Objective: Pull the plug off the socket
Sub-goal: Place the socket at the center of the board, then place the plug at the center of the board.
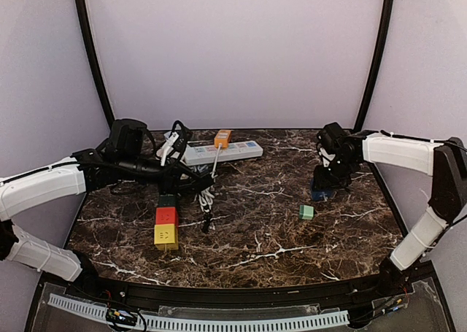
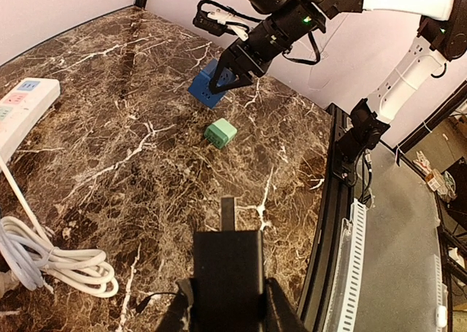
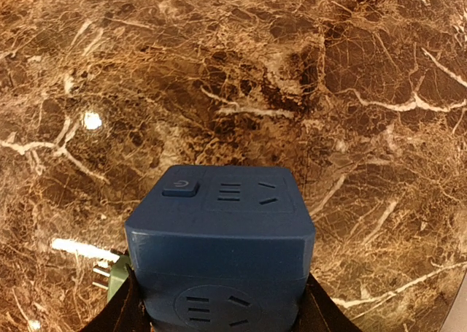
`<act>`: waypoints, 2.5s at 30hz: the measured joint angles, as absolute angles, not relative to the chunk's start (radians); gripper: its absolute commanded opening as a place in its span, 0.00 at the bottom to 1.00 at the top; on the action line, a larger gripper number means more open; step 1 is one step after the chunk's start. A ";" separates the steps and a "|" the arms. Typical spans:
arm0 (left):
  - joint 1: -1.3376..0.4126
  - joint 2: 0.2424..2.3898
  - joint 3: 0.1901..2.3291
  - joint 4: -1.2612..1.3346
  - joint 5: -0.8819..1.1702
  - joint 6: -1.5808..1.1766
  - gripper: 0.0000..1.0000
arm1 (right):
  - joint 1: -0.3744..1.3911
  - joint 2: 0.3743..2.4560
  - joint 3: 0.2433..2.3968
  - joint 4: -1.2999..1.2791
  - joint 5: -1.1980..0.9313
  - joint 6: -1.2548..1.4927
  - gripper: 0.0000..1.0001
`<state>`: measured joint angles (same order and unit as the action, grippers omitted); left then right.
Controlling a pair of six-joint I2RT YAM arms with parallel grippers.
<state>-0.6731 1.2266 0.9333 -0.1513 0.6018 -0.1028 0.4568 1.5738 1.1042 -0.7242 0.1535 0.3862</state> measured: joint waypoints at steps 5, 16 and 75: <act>-0.673 1.227 0.933 -0.151 0.609 -0.110 0.01 | 0.432 1.651 1.126 -0.693 0.144 0.360 0.39; -0.673 1.231 0.933 -0.144 0.640 -0.121 0.01 | 0.425 1.678 1.131 -0.645 0.131 0.346 0.90; -0.690 1.293 0.901 -0.086 0.580 -0.175 0.98 | 1.263 1.473 1.024 0.027 0.295 0.390 0.00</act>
<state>-0.6895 1.2934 0.9009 -0.0864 0.5800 -0.1753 1.2629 1.4731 1.0241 0.0265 0.2947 0.3904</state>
